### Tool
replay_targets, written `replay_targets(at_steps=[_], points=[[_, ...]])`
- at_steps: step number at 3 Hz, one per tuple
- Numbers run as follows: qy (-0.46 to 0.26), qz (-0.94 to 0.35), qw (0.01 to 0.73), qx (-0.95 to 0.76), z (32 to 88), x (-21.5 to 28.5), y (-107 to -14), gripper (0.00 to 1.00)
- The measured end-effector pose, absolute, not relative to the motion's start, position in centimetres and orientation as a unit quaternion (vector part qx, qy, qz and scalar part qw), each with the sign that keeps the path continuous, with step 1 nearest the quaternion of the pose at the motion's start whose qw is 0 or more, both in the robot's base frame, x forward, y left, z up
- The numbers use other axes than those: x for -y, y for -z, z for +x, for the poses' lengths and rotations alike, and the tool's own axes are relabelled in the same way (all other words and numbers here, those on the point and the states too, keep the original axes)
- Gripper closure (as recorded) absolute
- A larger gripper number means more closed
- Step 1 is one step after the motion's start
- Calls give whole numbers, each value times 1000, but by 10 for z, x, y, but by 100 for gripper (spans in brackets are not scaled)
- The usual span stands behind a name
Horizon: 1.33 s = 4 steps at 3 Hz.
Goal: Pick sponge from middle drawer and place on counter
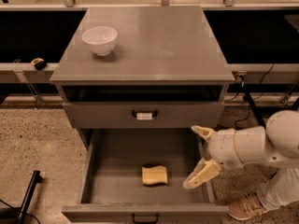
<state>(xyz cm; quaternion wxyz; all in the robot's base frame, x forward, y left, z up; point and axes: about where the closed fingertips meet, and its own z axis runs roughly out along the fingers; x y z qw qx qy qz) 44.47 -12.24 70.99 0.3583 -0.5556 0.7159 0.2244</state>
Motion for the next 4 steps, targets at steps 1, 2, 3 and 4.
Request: replay_targets(at_steps=[1, 2, 3, 4], points=[[-234, -547, 432, -678, 472, 123, -695, 0], [-225, -567, 455, -649, 482, 124, -703, 0], [-231, -583, 465, -625, 486, 92, -661, 0], [-191, -603, 456, -626, 504, 75, -596, 0]])
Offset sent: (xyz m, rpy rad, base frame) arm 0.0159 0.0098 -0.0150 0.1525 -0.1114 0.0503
